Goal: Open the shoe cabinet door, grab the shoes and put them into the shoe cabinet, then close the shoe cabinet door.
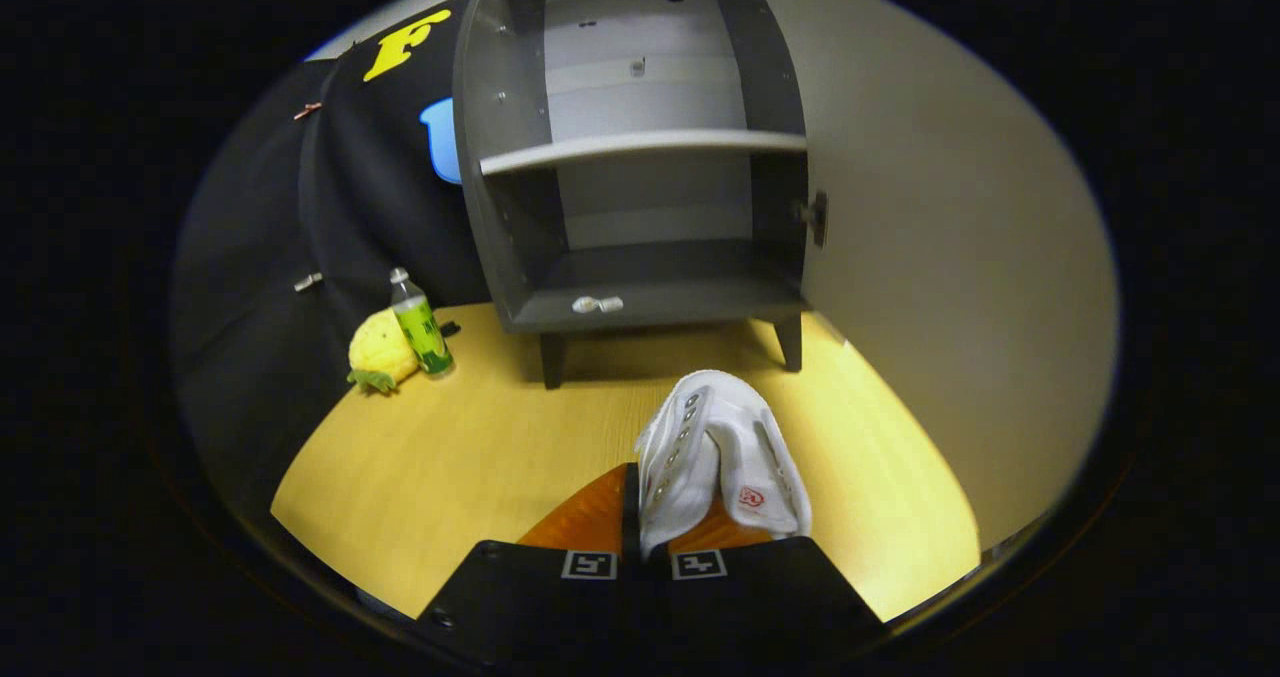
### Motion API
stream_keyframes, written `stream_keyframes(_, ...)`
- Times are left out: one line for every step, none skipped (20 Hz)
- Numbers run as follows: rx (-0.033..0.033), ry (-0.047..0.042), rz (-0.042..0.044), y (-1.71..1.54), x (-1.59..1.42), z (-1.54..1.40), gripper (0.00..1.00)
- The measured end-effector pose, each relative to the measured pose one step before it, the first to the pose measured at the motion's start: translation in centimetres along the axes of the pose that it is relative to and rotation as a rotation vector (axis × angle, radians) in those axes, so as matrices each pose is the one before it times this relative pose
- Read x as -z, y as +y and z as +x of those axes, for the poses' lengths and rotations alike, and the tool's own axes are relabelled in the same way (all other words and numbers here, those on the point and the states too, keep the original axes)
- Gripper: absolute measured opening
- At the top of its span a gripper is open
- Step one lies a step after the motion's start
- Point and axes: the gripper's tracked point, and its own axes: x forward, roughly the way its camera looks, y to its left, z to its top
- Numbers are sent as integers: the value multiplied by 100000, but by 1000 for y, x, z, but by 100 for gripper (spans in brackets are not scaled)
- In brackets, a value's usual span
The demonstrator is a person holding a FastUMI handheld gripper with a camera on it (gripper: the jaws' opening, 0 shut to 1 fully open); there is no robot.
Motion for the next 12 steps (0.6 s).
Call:
stream_keyframes(35,-1477,557,203,-1898,-866,5)
stream_keyframes(-16,-828,-77,183,-1857,-743,5)
stream_keyframes(92,-1310,89,164,-1822,-693,5)
stream_keyframes(-50,-768,89,142,-1714,-399,5)
stream_keyframes(-115,-931,106,285,-1635,-389,5)
stream_keyframes(-179,-678,260,236,-1601,-123,5)
stream_keyframes(-611,-337,10,330,-1577,-132,5)
stream_keyframes(-756,-914,75,415,-1626,34,5)
stream_keyframes(-828,-1128,127,401,-1579,19,5)
stream_keyframes(-846,-263,-326,386,-1411,291,5)
stream_keyframes(-859,-786,-142,364,-1434,299,5)
stream_keyframes(-1072,-758,-210,348,-1527,538,5)
